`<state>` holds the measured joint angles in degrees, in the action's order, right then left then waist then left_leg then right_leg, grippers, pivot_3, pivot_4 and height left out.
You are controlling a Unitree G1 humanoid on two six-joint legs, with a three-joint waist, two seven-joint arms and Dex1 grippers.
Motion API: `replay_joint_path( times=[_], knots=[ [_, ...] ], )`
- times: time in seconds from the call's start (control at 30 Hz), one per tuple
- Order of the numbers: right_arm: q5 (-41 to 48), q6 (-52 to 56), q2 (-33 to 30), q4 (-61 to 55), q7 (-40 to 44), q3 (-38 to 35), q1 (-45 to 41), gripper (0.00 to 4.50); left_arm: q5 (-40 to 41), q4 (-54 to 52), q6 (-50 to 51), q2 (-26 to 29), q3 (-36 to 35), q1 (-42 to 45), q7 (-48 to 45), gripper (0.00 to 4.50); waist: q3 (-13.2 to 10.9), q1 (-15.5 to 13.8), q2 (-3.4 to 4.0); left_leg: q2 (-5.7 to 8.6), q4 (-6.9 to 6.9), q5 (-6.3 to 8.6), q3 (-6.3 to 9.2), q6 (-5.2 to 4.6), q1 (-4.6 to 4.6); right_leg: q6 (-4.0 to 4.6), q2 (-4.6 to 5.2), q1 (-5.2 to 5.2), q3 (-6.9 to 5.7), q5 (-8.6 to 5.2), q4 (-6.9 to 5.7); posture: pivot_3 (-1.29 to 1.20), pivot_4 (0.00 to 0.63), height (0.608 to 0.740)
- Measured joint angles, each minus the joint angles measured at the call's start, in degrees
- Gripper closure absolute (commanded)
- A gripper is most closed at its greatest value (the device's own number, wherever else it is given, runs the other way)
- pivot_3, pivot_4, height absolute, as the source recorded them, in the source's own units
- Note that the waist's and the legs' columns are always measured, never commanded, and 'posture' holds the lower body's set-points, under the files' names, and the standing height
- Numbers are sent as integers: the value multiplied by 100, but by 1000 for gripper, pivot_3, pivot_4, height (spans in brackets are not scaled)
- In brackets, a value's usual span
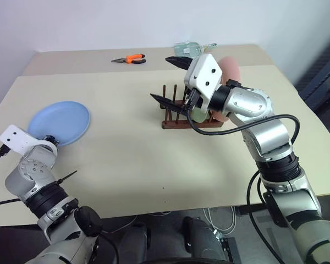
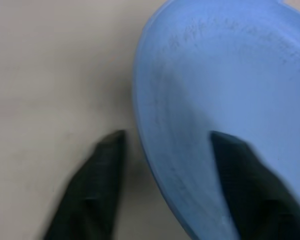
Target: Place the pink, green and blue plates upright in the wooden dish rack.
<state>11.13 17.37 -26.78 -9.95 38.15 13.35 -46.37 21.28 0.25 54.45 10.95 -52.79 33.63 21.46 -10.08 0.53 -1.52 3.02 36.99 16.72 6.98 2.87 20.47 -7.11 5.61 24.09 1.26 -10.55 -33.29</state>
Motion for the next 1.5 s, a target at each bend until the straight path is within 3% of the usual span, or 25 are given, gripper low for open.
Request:
replay_joint_path(
  times=[0.07,0.1,0.27,0.4,0.7,0.8,1.03,1.07,1.23,1.27,1.37,1.5],
  knots=[
    [-57,36,6,0,1,0,36,0,97,18,-115,-54,7,56,-10,4416,-3,0,-8,0,1,-1,0,1,2,0,0,0,0,0,1,0,150,740],
    [-104,39,7,1,0,0,45,0,185,9,-215,-60,54,109,-74,4469,-2,-1,-11,0,1,-1,0,2,2,1,0,0,0,0,1,0,150,740],
    [-433,-229,20,6,52,49,39,0,535,-369,-538,-57,1010,278,-1007,4469,-9,7,-22,1,1,-1,-1,3,8,1,0,2,0,1,6,0,150,740],
    [-1123,-1039,-9,153,201,516,-42,0,821,-1064,-493,275,2009,761,-1655,4469,-10,55,-24,-1,-3,-2,-9,3,2,1,0,5,3,1,6,0,150,740],
    [-2558,-2400,215,1495,-33,1084,-630,0,1206,-1490,417,590,2810,1015,-1839,4469,-10,62,-20,-4,-6,-4,-16,5,1,2,-3,14,9,2,2,0,150,740],
    [-2784,-2639,361,1829,-117,1116,-749,851,1345,-1585,624,568,2849,1180,-1792,4500,-11,36,-21,-3,-5,-4,-12,6,5,3,-3,14,8,2,4,0,150,740],
    [-3116,-2906,479,2193,-128,1169,-755,4382,1568,-1675,806,347,2821,1317,-1583,4500,-11,46,-21,-2,-6,-6,-11,9,3,3,-3,14,9,2,2,0,150,740],
    [-3145,-2908,478,2210,-128,1169,-755,4452,1576,-1675,806,347,2820,1317,-1574,4500,-11,47,-21,-2,-7,-6,-11,9,3,3,-3,14,9,2,2,0,150,740],
    [-3306,-2971,474,2245,-190,1158,-754,4452,1712,-1660,814,302,2716,1341,-1500,4500,-11,48,-21,-2,-7,-7,-11,12,3,3,-3,14,9,2,2,0,150,740],
    [-3308,-2970,474,2242,-189,1142,-748,4229,1726,-1654,814,304,2704,1341,-1493,4500,-11,48,-21,-2,-7,-8,-11,12,3,3,-3,15,9,2,2,0,150,740],
    [-3110,-2806,489,2136,-68,1021,-673,3254,1721,-1609,814,365,2714,1340,-1493,4500,-11,43,-21,-2,-5,-8,-12,12,4,3,-3,14,10,2,2,0,150,740],
    [-2995,-2799,406,1879,50,873,-623,1198,1687,-1603,812,423,2747,1340,-1500,4500,-11,36,-21,-2,-5,-7,-11,10,4,3,-3,14,10,2,3,0,150,740]
  ],
)
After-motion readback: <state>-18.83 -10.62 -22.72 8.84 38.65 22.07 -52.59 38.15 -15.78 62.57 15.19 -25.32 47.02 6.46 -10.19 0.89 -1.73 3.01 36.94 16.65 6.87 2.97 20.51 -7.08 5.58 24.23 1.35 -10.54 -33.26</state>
